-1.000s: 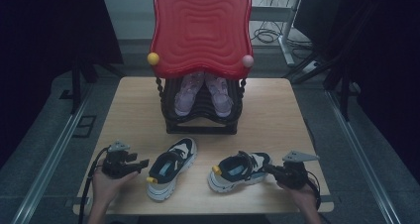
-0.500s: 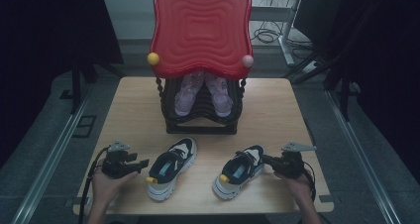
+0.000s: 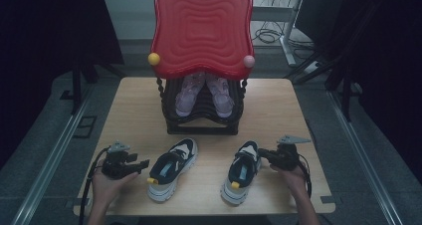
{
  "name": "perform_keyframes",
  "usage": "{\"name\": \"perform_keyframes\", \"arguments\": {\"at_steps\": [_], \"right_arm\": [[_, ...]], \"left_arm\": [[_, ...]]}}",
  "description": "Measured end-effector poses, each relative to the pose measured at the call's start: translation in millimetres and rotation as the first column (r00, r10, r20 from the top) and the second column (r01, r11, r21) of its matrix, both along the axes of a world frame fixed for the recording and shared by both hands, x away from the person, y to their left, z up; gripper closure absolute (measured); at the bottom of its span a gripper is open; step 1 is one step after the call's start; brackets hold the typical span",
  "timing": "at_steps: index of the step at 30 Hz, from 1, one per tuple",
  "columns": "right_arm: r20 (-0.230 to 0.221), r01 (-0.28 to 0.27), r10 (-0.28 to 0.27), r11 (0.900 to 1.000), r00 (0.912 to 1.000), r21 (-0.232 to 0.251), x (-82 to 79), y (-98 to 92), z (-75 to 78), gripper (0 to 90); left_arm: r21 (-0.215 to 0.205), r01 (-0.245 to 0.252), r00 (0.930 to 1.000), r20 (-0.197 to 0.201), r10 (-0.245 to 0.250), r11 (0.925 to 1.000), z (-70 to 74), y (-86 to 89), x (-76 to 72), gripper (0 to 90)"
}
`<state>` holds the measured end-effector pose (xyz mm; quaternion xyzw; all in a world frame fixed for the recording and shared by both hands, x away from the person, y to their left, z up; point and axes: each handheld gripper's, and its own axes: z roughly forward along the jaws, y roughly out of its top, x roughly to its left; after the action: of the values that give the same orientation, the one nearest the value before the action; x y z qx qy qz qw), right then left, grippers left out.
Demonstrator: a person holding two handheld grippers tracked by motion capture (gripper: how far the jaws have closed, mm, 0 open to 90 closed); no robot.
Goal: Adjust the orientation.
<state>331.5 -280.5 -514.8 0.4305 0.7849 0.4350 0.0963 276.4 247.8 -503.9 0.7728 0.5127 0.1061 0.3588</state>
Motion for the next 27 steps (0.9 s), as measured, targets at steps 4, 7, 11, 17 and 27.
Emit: {"name": "perform_keyframes", "arguments": {"at_steps": [4,7,11,17,27], "right_arm": [[0.004,0.002,-0.002,1.000,1.0000,-0.008,5.4,6.3,0.3,89.8],[0.012,-0.003,0.003,1.000,0.9999,-0.006,8.5,9.7,-0.6,89.8],[0.007,-0.017,0.017,1.000,0.9998,-0.001,13.2,12.8,-0.3,89.8],[-0.002,-0.065,0.065,0.998,0.9979,0.025,23.7,26.4,-2.0,89.8],[-0.009,-0.109,0.110,0.991,0.9939,0.073,29.7,35.4,-6.0,89.7]], "left_arm": [[0.000,0.000,1.0000,0.001,0.000,1.0000,0.2,0.3,-0.2,40.9],[0.000,-0.001,1.0000,0.002,0.001,1.0000,0.0,0.5,-0.1,40.9],[0.000,0.001,1.0000,0.000,-0.001,1.0000,-0.6,0.1,0.1,40.9],[-0.001,-0.003,1.0000,0.002,0.003,1.0000,0.2,1.4,-0.4,40.9],[-0.003,-0.005,1.0000,0.004,0.005,1.0000,0.5,2.2,-1.1,41.0]]}}
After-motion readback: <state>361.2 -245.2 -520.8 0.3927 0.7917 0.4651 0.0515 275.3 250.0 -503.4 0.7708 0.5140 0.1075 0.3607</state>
